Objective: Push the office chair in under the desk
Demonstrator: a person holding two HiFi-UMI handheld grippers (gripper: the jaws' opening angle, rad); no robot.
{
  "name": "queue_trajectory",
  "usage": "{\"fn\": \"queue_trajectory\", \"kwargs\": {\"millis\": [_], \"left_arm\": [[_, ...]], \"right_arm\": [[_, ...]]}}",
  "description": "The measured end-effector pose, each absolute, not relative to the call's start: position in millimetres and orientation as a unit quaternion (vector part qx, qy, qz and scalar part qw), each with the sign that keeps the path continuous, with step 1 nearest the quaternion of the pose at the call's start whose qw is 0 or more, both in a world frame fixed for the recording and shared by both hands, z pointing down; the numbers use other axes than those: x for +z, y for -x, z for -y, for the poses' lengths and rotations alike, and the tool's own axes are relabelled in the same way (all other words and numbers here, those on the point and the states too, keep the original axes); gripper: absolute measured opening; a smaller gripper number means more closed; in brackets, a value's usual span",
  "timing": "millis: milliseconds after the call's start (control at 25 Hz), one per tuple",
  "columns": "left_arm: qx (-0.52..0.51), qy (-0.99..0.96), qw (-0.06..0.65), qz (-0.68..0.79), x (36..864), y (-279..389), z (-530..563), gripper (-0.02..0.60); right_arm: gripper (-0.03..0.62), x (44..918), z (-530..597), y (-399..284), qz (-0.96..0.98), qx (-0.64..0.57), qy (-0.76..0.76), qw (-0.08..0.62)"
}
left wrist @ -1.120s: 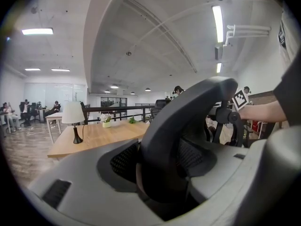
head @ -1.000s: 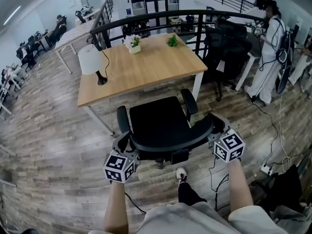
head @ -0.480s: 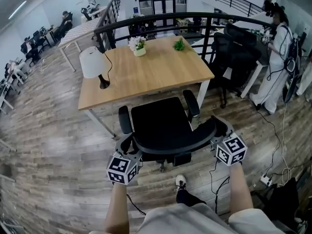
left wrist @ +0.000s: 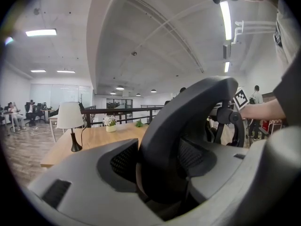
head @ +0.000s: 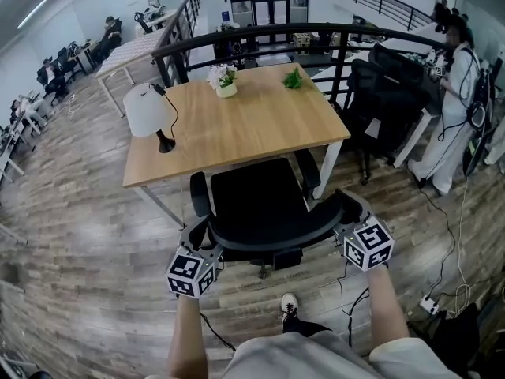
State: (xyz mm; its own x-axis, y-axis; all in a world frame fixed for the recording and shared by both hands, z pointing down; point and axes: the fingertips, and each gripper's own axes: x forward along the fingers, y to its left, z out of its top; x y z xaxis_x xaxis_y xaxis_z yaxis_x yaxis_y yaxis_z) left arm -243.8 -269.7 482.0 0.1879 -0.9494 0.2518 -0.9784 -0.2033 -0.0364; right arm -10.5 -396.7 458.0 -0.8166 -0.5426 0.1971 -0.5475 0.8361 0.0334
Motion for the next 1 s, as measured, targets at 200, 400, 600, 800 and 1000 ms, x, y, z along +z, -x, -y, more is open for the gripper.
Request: {"fn": "queue_trajectory", "kwargs": {"millis": [200, 400, 600, 800, 1000], "left_arm": [[0.108, -0.765, 0.067, 0.632, 483.0, 254.7, 293.4, 0.299], [0.094, -0.756, 0.055, 0.646, 482.1, 262.2, 317.3, 0.299], [0.089, -0.748, 0.053, 0.656, 481.3, 268.7, 339.5, 0.299], [0.082, -0.743, 0.049, 0.662, 483.1, 276.8, 359.5, 0.299], [0.075, -0.741, 0.046, 0.666, 481.2, 284.0, 373.3, 0.299]], "right_arm": [[0.272, 459.1, 421.1, 22.1, 0.957, 0.008, -0.267, 0.110], [0.272, 459.6, 446.8, 29.4, 0.959, 0.007, -0.261, 0.110], [0.272, 458.4, 470.8, 36.3, 0.960, 0.004, -0.256, 0.112], [0.272, 461.0, 493.3, 44.9, 0.961, 0.004, -0.253, 0.113], [0.273, 459.9, 509.0, 53.3, 0.962, 0.007, -0.248, 0.114]]}}
